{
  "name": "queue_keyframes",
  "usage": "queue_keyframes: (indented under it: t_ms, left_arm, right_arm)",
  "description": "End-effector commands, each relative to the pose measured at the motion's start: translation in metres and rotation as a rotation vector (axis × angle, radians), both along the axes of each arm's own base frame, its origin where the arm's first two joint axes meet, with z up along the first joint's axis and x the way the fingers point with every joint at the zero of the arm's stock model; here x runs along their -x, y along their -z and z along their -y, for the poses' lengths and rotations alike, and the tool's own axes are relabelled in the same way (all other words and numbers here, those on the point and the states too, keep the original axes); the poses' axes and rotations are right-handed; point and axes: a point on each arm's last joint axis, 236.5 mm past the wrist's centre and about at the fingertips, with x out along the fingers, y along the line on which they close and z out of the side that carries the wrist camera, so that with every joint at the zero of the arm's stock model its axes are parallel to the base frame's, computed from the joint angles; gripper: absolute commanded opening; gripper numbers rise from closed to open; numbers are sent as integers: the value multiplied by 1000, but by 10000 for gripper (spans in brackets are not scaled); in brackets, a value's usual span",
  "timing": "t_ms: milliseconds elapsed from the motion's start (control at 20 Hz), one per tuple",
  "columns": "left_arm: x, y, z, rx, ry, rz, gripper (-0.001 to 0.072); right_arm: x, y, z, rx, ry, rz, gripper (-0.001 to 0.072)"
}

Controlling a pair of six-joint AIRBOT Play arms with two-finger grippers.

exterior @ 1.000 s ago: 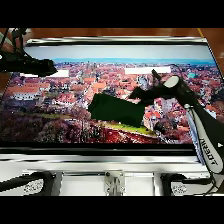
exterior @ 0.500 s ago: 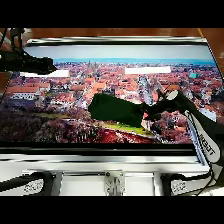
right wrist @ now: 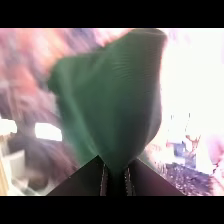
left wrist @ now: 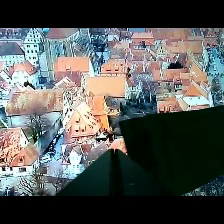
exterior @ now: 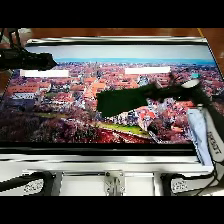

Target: Fold the shirts.

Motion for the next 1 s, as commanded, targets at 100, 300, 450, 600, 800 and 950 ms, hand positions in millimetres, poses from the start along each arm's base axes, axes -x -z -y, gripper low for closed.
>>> queue_keyframes:
  t_ms: [100, 300, 450, 600, 800, 950]
  left_arm:
    - [0, -7, 10, 56, 12, 7, 51]
    - [4, -14, 24, 114, 36, 5, 51]
    - [7, -14, 33, 119, 56, 2, 51]
    - [12, -15, 47, 123, 86, 0, 51]
    - [20, -15, 70, 125, 134, -2, 51]
    - [25, -15, 83, 125, 163, -4, 50]
  right_arm:
    - [34, -93, 145, 182, 220, 44, 70]
    - [98, -100, 249, 325, 431, -59, 70]
    - [132, -104, 310, 372, 596, -86, 71]
    - [153, -108, 360, 401, 750, -73, 71]
    - [168, -116, 403, 434, 898, -37, 71]
    - [192, -108, 425, 485, 980, -105, 71]
